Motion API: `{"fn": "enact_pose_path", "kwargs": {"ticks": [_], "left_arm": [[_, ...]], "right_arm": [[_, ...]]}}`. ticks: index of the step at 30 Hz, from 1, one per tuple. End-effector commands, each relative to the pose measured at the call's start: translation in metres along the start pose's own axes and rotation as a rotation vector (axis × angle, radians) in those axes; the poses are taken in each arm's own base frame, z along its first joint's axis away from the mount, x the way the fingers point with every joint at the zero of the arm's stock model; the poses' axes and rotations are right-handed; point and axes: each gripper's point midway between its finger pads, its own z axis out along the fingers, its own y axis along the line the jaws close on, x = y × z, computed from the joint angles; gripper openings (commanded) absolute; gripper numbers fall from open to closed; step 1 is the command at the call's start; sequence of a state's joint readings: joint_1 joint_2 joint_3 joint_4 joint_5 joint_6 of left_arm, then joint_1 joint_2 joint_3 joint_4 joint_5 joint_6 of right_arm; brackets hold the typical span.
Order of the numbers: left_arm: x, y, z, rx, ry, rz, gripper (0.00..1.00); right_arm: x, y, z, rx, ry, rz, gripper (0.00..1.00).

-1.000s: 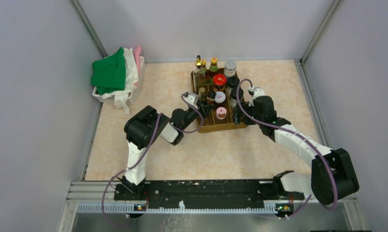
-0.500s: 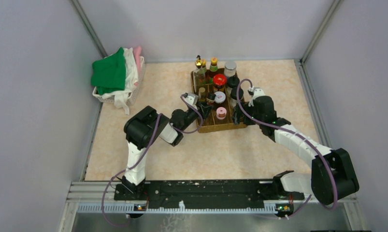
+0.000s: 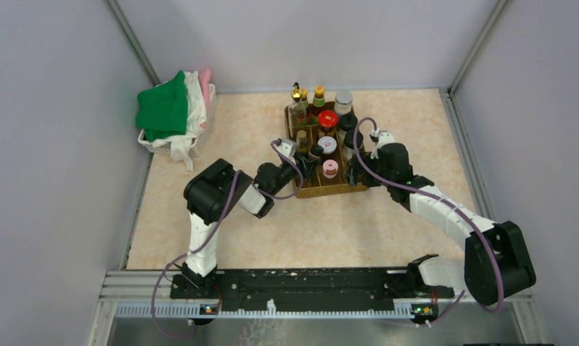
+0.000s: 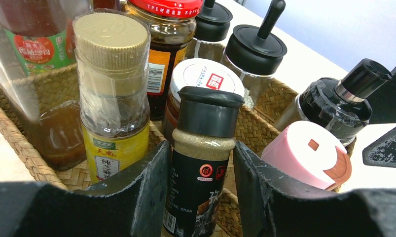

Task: Organize the condiment bottles
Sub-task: Place the bottle in the storage box.

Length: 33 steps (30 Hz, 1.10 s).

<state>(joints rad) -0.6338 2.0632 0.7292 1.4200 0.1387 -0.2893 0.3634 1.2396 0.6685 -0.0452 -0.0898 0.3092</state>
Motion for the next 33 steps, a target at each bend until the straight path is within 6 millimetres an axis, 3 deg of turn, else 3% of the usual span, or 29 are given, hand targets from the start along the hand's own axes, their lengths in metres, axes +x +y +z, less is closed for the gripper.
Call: {"fn": "enact_pose_path", "kwargs": {"ticks": [1, 12, 33], "left_arm": [[0.016, -0.011, -0.005, 0.022, 0.067, -0.044, 0.56], [0.016, -0.011, -0.009, 0.02, 0.086, -0.039, 0.57], [0.008, -0.016, -0.043, 0.003, 0.09, -0.041, 0.52]], "right_arm": [[-0.014, 0.006, -0.001, -0.028, -0.048, 0.004, 0.88], [-0.016, 0.008, 0.003, -0.044, -0.056, 0.003, 0.88], [-0.012, 0.019, -0.003, -0.072, -0.057, 0.009, 0.88]]}}
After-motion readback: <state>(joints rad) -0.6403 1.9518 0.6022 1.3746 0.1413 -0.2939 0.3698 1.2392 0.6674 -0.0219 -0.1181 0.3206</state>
